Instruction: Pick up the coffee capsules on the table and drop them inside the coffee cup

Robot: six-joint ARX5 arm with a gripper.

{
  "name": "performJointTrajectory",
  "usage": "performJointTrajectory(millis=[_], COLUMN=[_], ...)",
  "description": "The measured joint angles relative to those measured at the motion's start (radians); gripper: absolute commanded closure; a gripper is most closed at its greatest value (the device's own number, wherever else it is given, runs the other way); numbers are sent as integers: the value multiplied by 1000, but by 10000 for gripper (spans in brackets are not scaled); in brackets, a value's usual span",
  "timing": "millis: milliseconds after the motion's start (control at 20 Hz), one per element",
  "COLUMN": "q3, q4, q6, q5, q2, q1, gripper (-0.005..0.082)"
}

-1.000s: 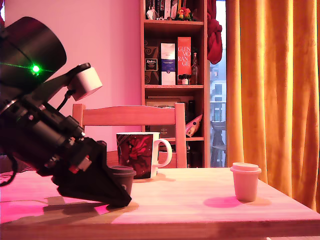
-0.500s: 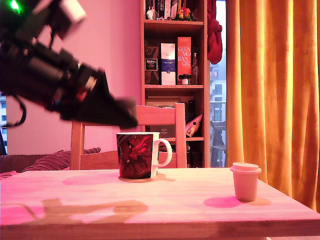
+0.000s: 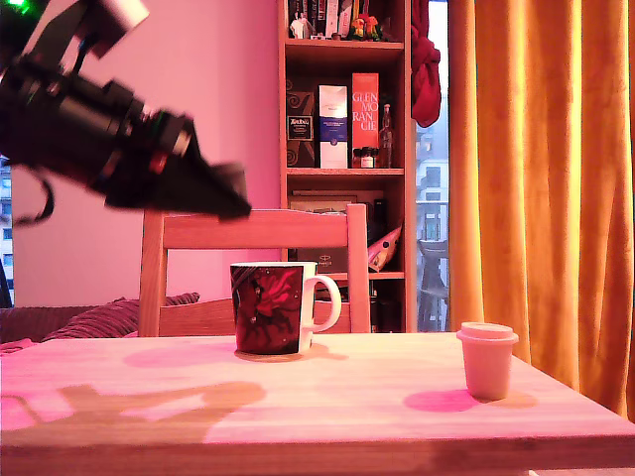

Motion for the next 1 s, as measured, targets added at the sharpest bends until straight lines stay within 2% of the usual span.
performJointTrajectory(millis=[200,500,600,800,1000], q3=[168,408,462,552,560], q4=[-151,-405,-464,-519,-526], q6=[0,-3,-24,-28,-28], q5=[1,0,-10,-18,-35], q2=[39,227,282,377,419], q1=[10,10,11,24,32], gripper=[660,660,660,660,660])
